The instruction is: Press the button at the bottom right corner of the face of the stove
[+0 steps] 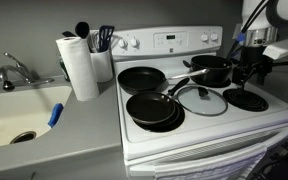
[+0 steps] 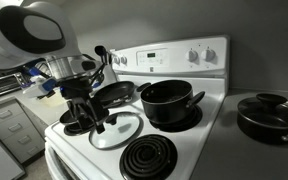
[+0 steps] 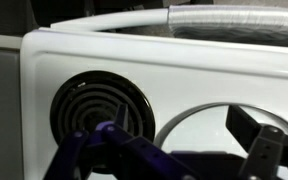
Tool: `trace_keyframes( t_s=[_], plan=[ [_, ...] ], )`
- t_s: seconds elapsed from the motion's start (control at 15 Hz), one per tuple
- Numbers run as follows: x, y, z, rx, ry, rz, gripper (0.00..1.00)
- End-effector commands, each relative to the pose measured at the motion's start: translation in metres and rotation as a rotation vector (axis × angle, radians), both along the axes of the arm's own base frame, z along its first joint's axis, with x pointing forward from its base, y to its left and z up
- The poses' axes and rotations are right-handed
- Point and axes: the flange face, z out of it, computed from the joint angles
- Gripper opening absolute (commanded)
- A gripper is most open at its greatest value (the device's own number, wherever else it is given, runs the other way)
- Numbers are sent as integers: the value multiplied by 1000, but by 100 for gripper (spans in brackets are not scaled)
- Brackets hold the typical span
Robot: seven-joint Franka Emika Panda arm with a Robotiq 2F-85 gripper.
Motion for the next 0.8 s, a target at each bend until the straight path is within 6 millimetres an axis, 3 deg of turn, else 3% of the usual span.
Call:
trace_keyframes(
  t_s=[0.0, 0.47, 0.53, 0.6, 0.73],
  plan=[
    [9, -8, 7, -50, -142, -1, 100],
    [35, -24, 26, -112, -477, 22, 100],
    [37, -26, 28, -120, -517, 29, 75],
    [38, -29, 31, -130, -548, 34, 74],
    [41, -33, 40, -154, -613, 59, 60]
  ],
)
